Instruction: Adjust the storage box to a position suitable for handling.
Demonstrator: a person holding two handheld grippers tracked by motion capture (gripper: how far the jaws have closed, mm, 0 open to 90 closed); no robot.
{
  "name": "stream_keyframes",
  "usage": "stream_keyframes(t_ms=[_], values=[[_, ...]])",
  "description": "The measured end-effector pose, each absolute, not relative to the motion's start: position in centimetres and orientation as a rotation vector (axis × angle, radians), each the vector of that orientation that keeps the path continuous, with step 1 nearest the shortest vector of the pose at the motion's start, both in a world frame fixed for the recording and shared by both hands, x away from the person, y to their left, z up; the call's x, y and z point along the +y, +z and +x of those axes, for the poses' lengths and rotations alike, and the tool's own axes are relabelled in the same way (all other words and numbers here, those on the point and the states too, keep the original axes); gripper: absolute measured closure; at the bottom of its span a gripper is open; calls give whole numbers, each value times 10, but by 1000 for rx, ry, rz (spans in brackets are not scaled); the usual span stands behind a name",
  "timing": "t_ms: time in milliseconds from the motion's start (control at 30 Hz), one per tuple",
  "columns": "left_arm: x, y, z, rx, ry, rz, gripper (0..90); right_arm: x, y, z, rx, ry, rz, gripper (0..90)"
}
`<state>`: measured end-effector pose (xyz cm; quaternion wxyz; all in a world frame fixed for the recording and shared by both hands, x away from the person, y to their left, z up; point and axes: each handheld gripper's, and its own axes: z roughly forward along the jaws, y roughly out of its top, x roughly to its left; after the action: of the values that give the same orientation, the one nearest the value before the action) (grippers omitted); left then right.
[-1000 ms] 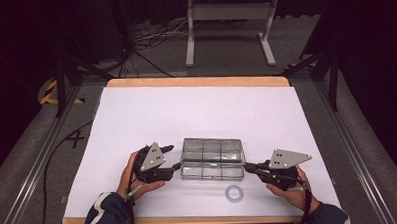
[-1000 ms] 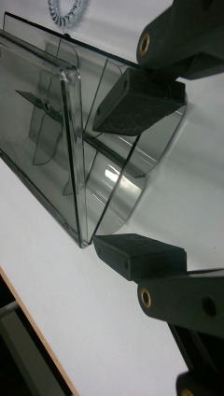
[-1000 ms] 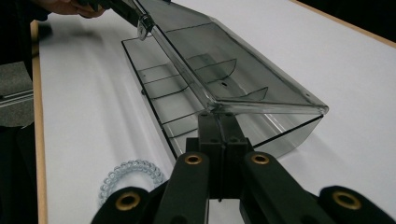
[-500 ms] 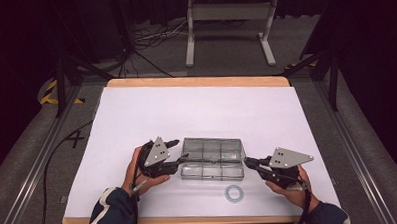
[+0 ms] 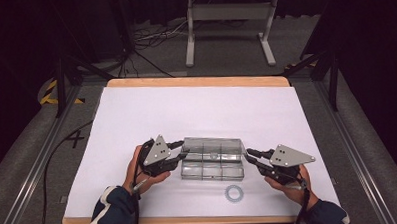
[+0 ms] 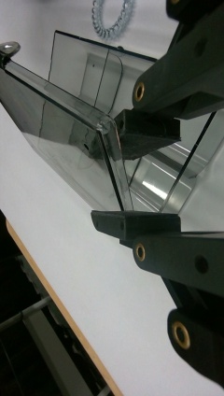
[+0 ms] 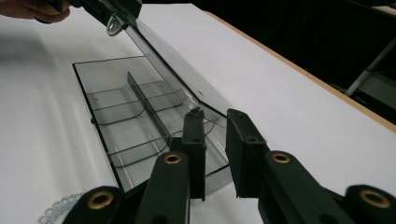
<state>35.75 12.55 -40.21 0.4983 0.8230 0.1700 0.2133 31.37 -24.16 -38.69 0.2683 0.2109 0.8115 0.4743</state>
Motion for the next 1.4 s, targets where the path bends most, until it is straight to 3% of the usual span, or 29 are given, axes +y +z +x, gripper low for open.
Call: stream_keyframes(t_ms=[467, 1400], values=[[131, -390, 378, 401, 502, 1940, 763, -243, -372, 339, 2121, 1346, 570, 827], [117, -396, 416, 472, 484, 1964, 774, -243, -380, 393, 2166, 1442, 739, 794]])
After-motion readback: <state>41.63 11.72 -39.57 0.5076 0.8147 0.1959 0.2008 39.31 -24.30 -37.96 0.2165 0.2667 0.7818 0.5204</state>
